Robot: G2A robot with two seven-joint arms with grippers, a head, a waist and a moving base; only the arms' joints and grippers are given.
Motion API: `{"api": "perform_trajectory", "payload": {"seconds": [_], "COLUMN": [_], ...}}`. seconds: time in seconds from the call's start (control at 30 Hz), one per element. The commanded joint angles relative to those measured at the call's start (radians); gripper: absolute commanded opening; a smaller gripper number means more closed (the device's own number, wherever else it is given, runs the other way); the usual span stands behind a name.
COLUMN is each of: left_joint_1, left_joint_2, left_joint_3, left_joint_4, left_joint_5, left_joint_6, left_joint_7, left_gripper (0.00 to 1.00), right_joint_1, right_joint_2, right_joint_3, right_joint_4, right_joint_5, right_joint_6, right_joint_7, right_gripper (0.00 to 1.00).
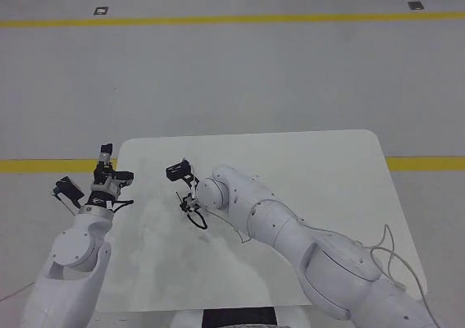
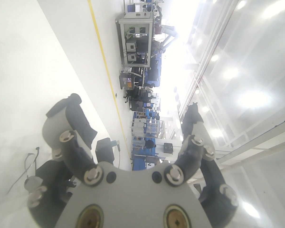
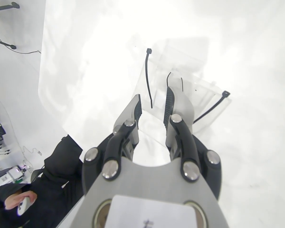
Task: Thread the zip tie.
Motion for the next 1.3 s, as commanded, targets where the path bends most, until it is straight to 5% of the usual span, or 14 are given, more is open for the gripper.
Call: {"api": "perform_trajectory", "payload": {"seconds": [0.0, 1.27], "left_joint_1": [0.000, 0.000], "left_joint_2": [0.000, 0.000], "left_joint_3": [0.000, 0.000], "left_joint_4": [0.000, 0.000], "left_joint_5": [0.000, 0.000], "left_joint_6": [0.000, 0.000], "left_joint_7": [0.000, 0.000], "left_gripper": [1.00, 1.00], "right_joint_1": [0.000, 0.042], "right_joint_2": [-0.005, -0.151], "right_joint_3": [-0.001, -0.021], "right_joint_4": [0.007, 0.217], "right_joint_5": [-0.004, -0.075], "right_joint_6": [-0.005, 0.004], "right_joint_7": [0.000, -0.017], "right_gripper": [0.29, 0.19]}}
